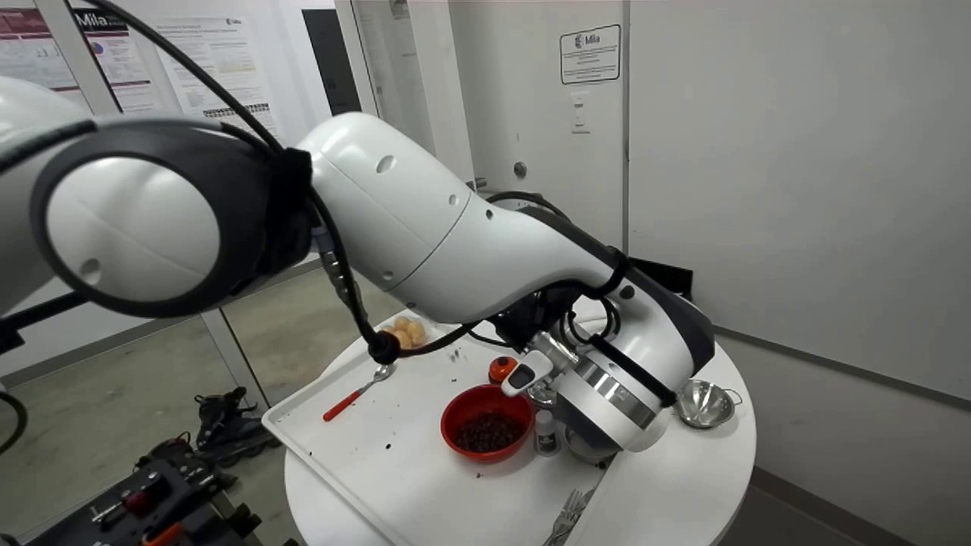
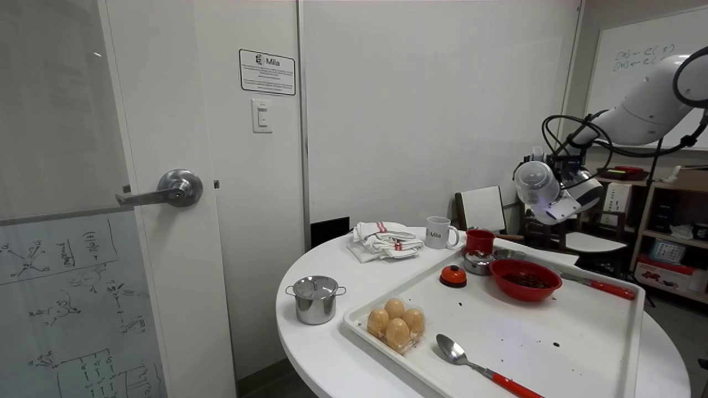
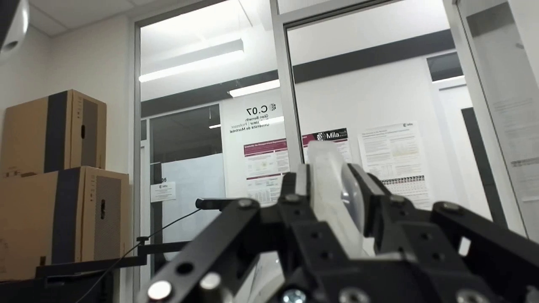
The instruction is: Pick up the colourless cup from the table, pour some of its contents in the orange bowl and put the cup back on the table.
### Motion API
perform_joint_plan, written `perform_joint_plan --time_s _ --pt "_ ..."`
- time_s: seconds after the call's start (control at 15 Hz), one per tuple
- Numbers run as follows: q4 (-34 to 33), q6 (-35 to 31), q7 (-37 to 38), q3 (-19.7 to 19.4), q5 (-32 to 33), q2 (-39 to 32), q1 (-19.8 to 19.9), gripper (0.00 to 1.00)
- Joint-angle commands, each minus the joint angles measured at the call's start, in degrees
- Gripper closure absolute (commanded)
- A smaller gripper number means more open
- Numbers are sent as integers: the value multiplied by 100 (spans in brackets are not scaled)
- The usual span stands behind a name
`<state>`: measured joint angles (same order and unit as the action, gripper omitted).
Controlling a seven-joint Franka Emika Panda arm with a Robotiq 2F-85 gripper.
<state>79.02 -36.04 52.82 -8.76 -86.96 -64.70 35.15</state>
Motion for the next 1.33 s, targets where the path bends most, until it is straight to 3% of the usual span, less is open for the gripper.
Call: perform_joint_plan --time_s 0.0,0.4,0.8,1.27 --pt "-225 206 262 90 -304 -243 45 92" --pt "-80 -87 -10 -87 -174 -98 -195 92" --pt "417 -1013 -777 -693 819 637 -1127 92" --pt "1760 -2546 -1553 -1015 2211 2182 -2450 92"
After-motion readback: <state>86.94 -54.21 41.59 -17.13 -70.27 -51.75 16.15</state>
